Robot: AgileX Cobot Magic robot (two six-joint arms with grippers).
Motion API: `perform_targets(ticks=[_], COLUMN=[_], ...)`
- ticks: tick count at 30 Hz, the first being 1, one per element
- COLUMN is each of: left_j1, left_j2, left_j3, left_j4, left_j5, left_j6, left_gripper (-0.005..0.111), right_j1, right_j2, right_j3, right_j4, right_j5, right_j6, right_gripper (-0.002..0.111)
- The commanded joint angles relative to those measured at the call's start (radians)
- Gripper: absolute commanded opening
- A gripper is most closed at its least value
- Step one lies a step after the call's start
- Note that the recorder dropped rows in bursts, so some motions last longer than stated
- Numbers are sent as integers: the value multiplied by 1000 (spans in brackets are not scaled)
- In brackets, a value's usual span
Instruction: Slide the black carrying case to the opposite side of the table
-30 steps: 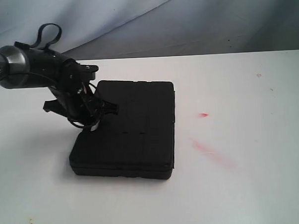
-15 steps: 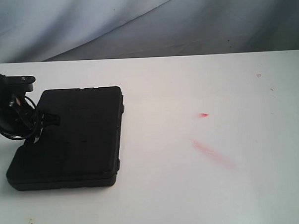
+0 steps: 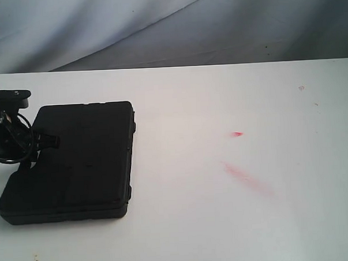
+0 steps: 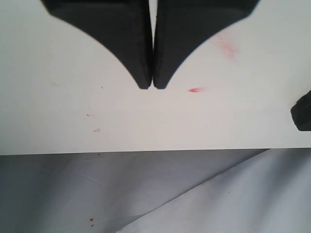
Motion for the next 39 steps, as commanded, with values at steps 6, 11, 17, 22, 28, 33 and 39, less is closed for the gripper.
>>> perform_targets(ticks=[6, 11, 17, 22, 28, 33, 39], left_j1=[1, 1, 1, 1, 1, 1, 1], left_j2=[-13, -13, -13, -13, -13, -13, -13], left_j3=[6, 6, 6, 6, 6, 6, 6], left_j4=[1, 1, -5, -12, -20, -45, -63], left_j5=[9, 9, 9, 9, 9, 9, 9], left_j6=[26, 26, 26, 24, 19, 19, 19], left_gripper=[0, 0, 0, 0, 2, 6, 6], right_j1=[-9, -9, -9, -9, -9, -9, -9], right_j2=[-3, -3, -3, -3, -3, -3, -3], right_j3=[3, 3, 3, 3, 3, 3, 3], right_j4=[7, 7, 7, 7, 7, 7, 7], right_j5=[-2, -2, -2, -2, -2, -2, -2], right_j6=[0, 0, 2, 2, 2, 2, 2], right_gripper=[0, 0, 0, 0, 0, 0, 0])
